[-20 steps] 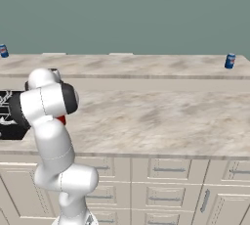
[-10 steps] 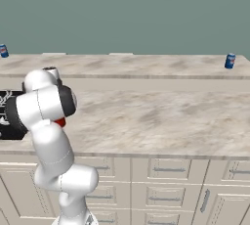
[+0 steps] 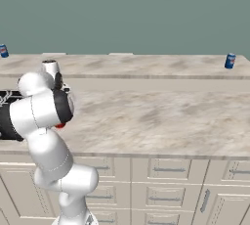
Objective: Four empty soda cans are scattered around the kitchen. Gather all the cans and cluster them next to the stove for recycling.
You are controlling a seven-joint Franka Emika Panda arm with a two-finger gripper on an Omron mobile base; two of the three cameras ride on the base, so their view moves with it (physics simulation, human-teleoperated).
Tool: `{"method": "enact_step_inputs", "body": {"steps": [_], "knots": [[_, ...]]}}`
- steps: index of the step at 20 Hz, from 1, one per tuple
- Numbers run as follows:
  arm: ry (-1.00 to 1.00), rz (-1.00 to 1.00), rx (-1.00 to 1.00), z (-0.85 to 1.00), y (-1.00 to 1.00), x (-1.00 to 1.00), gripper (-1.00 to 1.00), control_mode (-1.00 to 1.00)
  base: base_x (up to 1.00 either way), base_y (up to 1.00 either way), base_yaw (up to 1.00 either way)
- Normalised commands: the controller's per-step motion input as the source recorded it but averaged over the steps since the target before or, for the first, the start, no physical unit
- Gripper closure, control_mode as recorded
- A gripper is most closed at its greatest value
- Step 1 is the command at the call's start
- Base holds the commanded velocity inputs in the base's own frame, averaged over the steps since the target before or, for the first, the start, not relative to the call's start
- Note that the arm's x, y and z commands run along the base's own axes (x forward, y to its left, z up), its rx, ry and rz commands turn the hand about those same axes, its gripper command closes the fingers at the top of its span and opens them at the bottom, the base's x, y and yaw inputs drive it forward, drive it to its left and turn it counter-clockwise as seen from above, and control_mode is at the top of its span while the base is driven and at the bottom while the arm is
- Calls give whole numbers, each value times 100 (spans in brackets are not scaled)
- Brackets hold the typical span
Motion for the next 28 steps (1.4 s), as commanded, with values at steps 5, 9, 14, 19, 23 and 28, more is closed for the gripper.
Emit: {"method": "enact_step_inputs", "body": {"steps": [5, 9, 14, 19, 23, 28], "knots": [[-4, -8, 10, 30, -21, -39, -100, -100, 0, 0, 0], [-13, -9, 3, 11, -15, -59, -100, -100, 0, 0, 0], [-13, -14, 0, 9, -20, -53, -100, -100, 0, 0, 0], [-2, -21, 3, 18, -38, -37, -100, -100, 0, 0, 0], [0, -22, 11, 24, -43, -32, -100, -100, 0, 0, 0], [0, -20, 10, 19, -42, -34, -100, -100, 0, 0, 0]]}}
